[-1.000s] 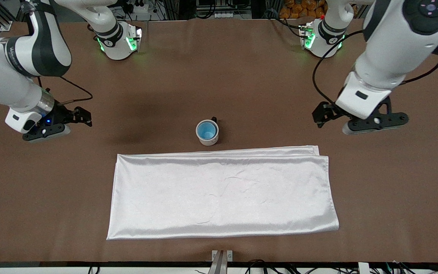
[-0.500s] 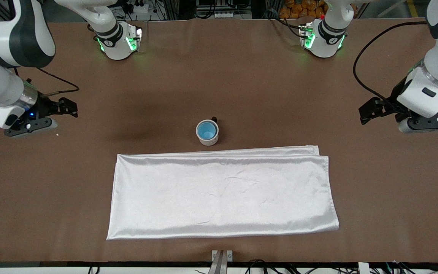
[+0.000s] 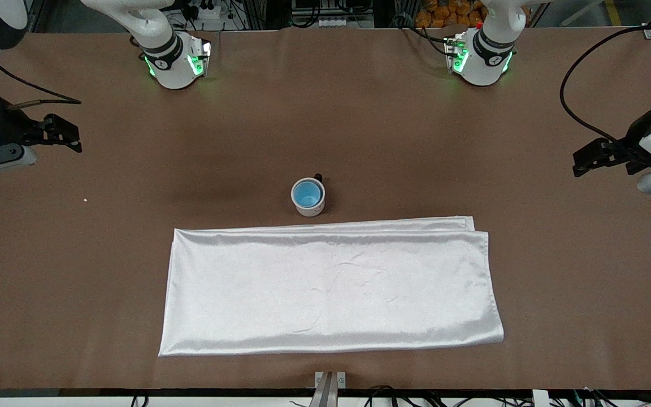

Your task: Place blue cup into white mug on table

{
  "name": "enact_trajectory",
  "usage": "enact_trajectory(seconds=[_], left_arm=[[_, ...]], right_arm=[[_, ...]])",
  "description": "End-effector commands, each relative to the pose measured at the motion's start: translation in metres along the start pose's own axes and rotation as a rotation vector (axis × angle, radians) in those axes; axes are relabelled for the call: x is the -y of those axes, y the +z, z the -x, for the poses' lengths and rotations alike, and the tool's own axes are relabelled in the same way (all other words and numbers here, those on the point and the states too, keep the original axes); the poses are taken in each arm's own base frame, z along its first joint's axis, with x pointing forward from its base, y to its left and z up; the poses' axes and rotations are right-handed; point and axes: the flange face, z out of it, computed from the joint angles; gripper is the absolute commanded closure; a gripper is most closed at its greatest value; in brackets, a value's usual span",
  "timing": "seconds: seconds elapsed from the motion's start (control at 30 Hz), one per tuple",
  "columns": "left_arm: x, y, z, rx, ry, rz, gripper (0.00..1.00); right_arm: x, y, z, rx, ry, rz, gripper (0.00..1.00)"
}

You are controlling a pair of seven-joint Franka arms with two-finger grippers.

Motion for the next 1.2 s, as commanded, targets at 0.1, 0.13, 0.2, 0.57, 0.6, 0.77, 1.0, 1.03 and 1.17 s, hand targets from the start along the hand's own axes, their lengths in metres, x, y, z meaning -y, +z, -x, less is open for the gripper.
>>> enact_trajectory(seconds=[0.1,0.13,0.2,0.57,0.6,0.77,1.0,1.03,1.17], left_arm=[[0.014,-0.005,0.011,0.006,0.031,0.012,0.00],[0.015,-0.006,0.011,0.004,0.031,0.011,0.00],[0.015,-0.009,0.013,0.000,0.032,0.007,0.00],[0.022,-0.009,0.017,0.010,0.003,0.013,0.00],[0.022,-0.009,0.017,0.010,0.003,0.013,0.00],[0.022,-0.006,0.016,0.019,-0.003,0.048,0.00],[0.019,0.006,0.012,-0.001,-0.005,0.055,0.00],[0.019,0.008,0.012,-0.002,-0.005,0.055,0.00],[0.016,0.008,0.021,0.001,-0.008,0.051,0.00]], right_arm=[[-0.011,-0.032,0.002,-0.068,0.065,-0.039,0.00],[-0.012,-0.033,0.002,-0.073,0.073,-0.045,0.00],[-0.011,-0.037,0.003,-0.079,0.086,-0.051,0.00],[-0.008,-0.038,0.002,-0.073,0.176,-0.057,0.00],[-0.008,-0.038,0.002,-0.073,0.179,-0.057,0.00],[-0.008,-0.045,0.003,-0.087,0.179,-0.053,0.00],[-0.008,-0.048,0.004,-0.091,0.182,-0.052,0.00],[-0.009,-0.048,0.004,-0.093,0.181,-0.052,0.00],[-0.011,-0.048,0.005,-0.091,0.187,-0.052,0.00]])
